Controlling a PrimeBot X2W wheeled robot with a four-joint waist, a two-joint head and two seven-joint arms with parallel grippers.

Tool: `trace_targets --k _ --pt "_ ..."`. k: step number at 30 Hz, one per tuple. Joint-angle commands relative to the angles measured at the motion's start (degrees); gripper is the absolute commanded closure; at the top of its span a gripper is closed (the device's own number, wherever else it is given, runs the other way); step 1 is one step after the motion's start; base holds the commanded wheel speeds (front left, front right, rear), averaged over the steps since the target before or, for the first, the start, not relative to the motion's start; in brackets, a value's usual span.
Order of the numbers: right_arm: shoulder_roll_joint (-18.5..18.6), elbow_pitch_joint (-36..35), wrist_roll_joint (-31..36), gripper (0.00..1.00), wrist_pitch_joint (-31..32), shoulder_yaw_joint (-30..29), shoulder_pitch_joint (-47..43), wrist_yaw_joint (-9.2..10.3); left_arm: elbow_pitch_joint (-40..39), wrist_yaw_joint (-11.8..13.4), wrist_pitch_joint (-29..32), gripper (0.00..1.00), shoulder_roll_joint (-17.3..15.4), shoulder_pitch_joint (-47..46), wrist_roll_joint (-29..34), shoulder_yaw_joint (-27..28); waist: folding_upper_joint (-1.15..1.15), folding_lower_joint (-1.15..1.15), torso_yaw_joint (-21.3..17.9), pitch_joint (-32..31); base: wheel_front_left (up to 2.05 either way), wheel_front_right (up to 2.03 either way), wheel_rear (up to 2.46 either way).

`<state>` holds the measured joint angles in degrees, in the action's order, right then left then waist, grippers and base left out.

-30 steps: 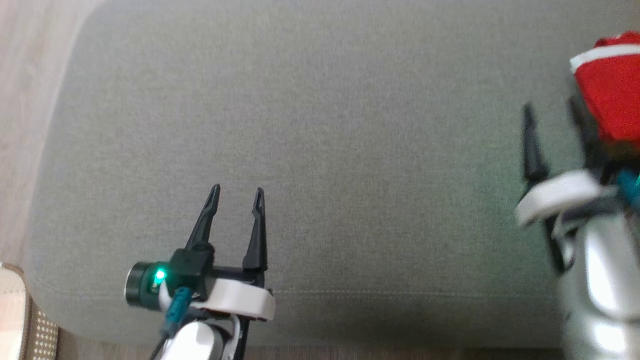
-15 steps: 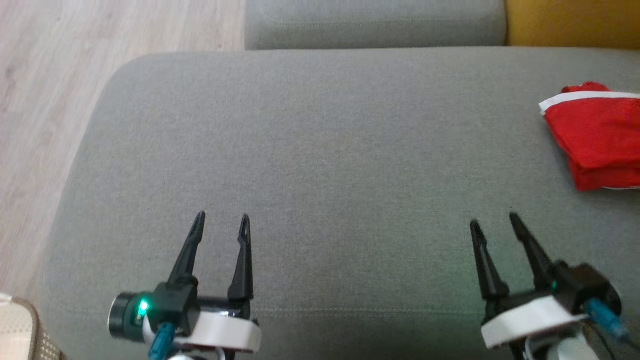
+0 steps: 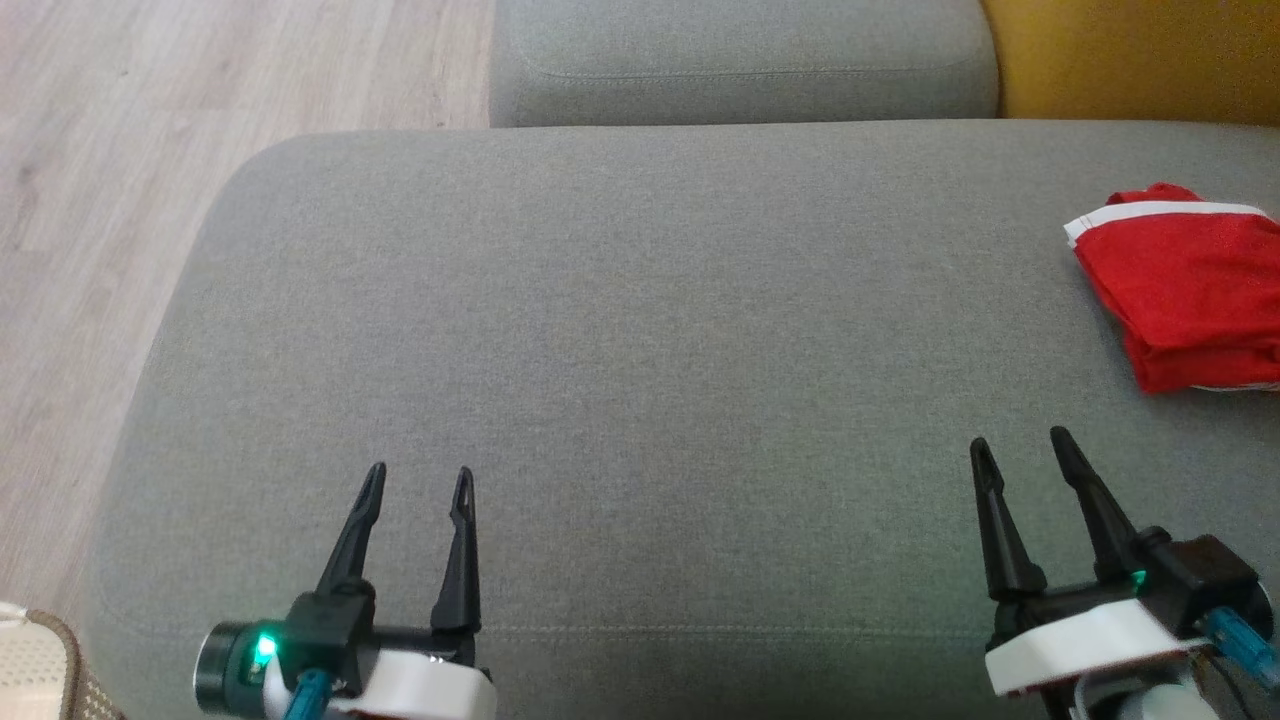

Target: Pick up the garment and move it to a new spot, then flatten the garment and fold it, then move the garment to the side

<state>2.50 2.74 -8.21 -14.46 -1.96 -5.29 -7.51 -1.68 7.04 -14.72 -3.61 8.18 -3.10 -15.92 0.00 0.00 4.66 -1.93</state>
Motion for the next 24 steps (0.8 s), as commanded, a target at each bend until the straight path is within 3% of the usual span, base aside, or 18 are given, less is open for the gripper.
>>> trace_targets --k 1,3,4,9,24 --pt "0.38 -2.35 -0.37 0.00 -0.53 0.95 1.24 0.02 -1.53 -0.14 -0.28 0.00 0.41 -1.26 0.39 2.12 0.00 0.00 0.09 -0.01 0.00 0.00 0.00" --pt "0.38 -2.49 -0.47 0.00 -0.53 0.76 1.16 0.02 -1.08 -0.33 -0.28 0.00 0.45 -1.14 0.40 2.20 0.00 0.00 0.21 -0.03 0.00 0.00 0.00" --pt "0.00 -0.31 -0.02 1.00 0.00 -0.28 -0.03 0.00 0.66 -0.28 0.00 1.00 0.03 0.06 0.00 0.07 0.00 0.00 0.21 -0.05 0.00 0.00 0.00" --pt "-0.12 4.30 -0.13 1.00 0.10 0.24 -1.15 0.00 5.55 -0.33 0.06 1.00 0.03 1.58 -0.17 -0.14 0.00 0.00 0.23 -0.05 0.00 0.00 0.00" --pt "0.33 5.03 -10.00 1.00 2.01 0.24 0.22 0.00 6.48 -1.83 1.75 1.00 -0.51 -0.05 -10.86 1.57 0.00 0.00 -0.33 0.19 0.00 0.00 0.00"
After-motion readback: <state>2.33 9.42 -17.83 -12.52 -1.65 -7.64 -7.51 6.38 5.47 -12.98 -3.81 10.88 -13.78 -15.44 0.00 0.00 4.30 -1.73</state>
